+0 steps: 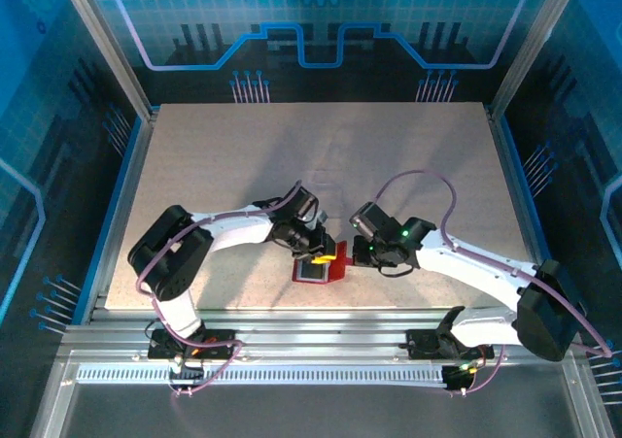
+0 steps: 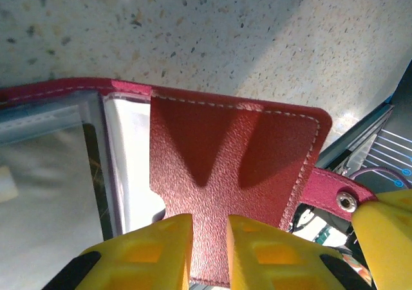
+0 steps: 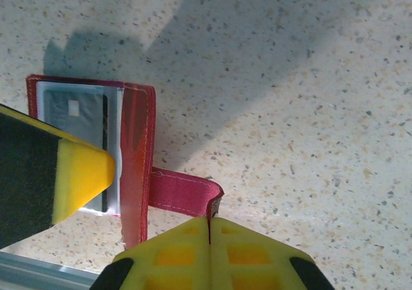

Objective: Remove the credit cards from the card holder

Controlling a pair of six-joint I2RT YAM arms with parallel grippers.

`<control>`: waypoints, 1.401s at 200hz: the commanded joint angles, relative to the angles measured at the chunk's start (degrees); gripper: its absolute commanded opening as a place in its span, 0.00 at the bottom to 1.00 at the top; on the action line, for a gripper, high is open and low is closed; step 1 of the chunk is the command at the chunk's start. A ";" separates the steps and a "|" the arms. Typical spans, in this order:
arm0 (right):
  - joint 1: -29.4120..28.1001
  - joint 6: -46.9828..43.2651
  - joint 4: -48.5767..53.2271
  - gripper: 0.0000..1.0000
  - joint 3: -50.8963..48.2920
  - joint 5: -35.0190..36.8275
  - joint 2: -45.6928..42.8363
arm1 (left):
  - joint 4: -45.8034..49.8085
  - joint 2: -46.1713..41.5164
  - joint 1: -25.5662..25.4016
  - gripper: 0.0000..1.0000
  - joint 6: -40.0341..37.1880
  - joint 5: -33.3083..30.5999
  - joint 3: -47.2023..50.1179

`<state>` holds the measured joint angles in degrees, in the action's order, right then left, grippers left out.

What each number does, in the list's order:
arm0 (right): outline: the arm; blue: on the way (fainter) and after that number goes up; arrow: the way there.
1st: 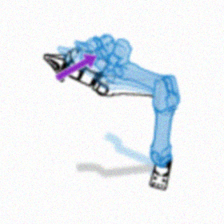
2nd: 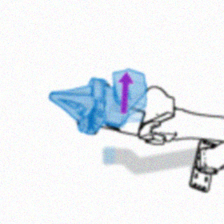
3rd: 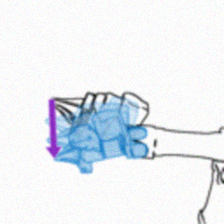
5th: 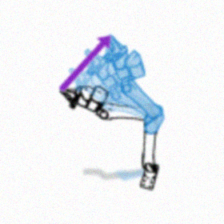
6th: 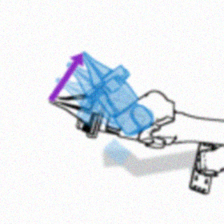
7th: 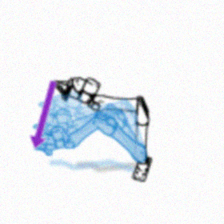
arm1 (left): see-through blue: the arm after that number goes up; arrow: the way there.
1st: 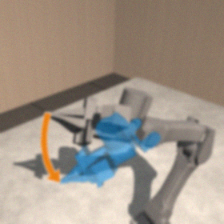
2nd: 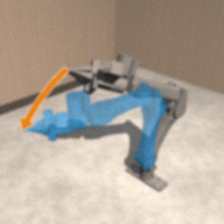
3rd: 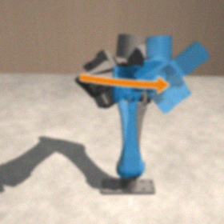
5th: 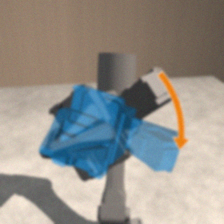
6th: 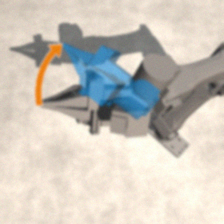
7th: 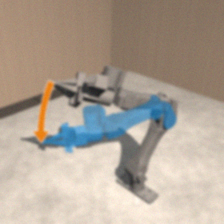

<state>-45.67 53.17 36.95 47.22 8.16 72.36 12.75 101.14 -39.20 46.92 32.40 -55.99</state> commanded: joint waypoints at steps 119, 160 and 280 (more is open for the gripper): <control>1.26 3.17 -15.36 0.18 -1.03 -13.02 -5.86 | -3.14 4.76 -0.60 0.20 2.30 2.03 -0.81; 1.68 5.27 -17.53 0.12 -3.62 -14.32 1.26 | -3.29 4.20 -0.59 0.20 2.62 1.79 -0.38; 4.81 1.15 -14.75 0.09 -6.35 -11.81 7.91 | 4.60 -5.13 3.86 0.20 -1.46 -1.08 1.04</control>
<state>-41.54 55.86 22.81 41.85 -3.42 78.61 12.21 98.48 -36.40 47.66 32.49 -56.05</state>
